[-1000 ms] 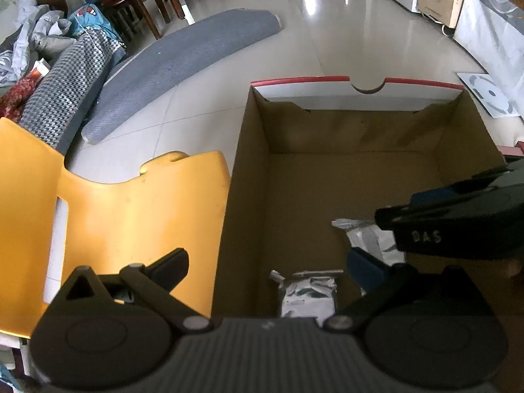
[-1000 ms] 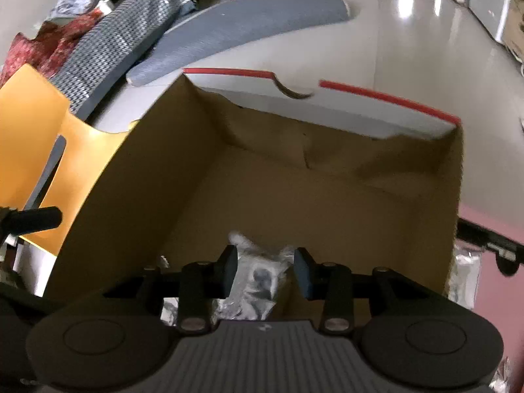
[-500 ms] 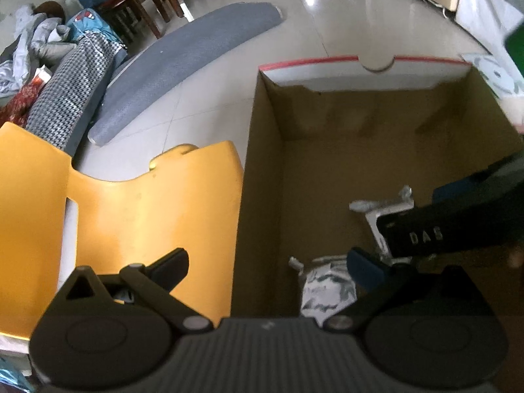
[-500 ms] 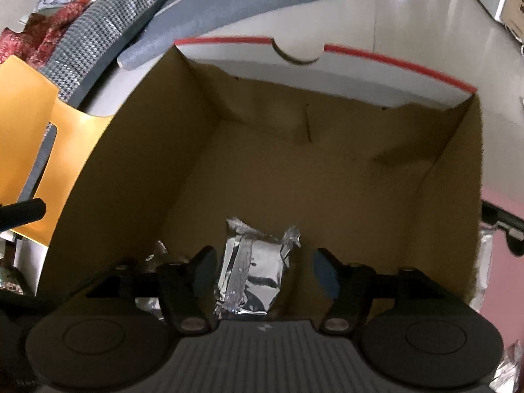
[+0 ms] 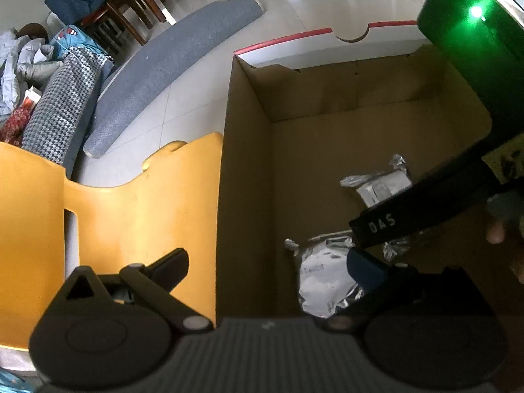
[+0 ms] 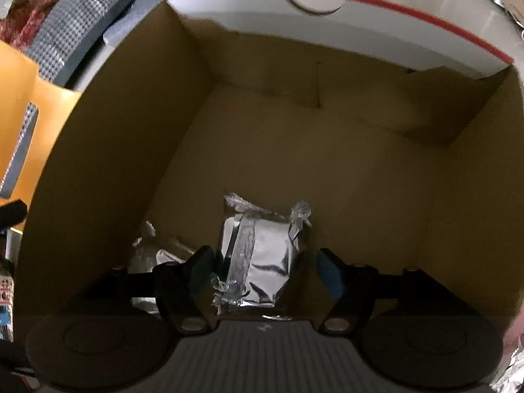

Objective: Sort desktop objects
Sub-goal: 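Lift the silver packet with the right gripper out of the box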

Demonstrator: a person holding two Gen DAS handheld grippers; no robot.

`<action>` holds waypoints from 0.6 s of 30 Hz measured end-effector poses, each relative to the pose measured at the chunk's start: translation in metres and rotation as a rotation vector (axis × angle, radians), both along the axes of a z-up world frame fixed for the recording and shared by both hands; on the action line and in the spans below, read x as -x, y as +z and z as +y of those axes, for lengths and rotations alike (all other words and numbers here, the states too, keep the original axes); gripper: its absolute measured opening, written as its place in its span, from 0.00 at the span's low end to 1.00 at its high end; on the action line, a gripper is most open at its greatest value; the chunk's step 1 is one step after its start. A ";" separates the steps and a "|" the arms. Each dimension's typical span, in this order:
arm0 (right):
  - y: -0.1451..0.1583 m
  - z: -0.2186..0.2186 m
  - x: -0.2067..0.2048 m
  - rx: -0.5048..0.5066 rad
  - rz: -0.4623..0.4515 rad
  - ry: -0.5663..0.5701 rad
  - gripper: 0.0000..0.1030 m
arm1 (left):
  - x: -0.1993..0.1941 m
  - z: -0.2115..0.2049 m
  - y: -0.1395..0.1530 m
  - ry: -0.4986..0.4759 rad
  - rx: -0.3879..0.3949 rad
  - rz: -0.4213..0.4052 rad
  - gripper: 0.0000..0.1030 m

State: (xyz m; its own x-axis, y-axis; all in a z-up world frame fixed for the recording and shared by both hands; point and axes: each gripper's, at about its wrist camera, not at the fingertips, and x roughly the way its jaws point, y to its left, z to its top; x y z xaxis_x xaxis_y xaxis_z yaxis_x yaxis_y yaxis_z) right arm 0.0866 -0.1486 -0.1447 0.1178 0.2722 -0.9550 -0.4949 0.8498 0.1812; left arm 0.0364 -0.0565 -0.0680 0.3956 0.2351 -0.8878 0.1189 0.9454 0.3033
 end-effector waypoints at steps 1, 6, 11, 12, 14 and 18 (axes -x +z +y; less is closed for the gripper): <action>0.000 0.001 0.000 0.003 0.002 0.001 0.67 | 0.000 0.000 0.000 -0.001 -0.001 0.001 1.00; -0.001 0.003 -0.003 -0.012 0.013 0.001 0.67 | 0.001 0.000 -0.002 -0.004 0.002 0.006 1.00; -0.004 0.009 -0.001 0.008 -0.007 0.049 0.58 | 0.001 -0.003 -0.006 -0.015 -0.010 0.022 1.00; -0.004 0.008 -0.001 0.005 -0.007 0.053 0.57 | 0.001 -0.003 -0.006 -0.017 -0.011 0.024 1.00; -0.005 0.008 -0.001 0.000 -0.006 0.058 0.56 | 0.001 -0.004 -0.006 -0.018 -0.009 0.023 1.00; -0.003 0.000 0.001 -0.022 -0.002 0.047 0.55 | 0.002 -0.005 -0.004 -0.025 -0.002 0.014 1.00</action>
State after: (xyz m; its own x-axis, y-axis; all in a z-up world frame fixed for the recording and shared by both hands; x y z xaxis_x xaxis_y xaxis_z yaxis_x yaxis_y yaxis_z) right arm 0.0854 -0.1487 -0.1479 0.1066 0.2981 -0.9486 -0.5342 0.8218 0.1982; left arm 0.0344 -0.0618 -0.0717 0.3892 0.2268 -0.8928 0.1463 0.9417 0.3030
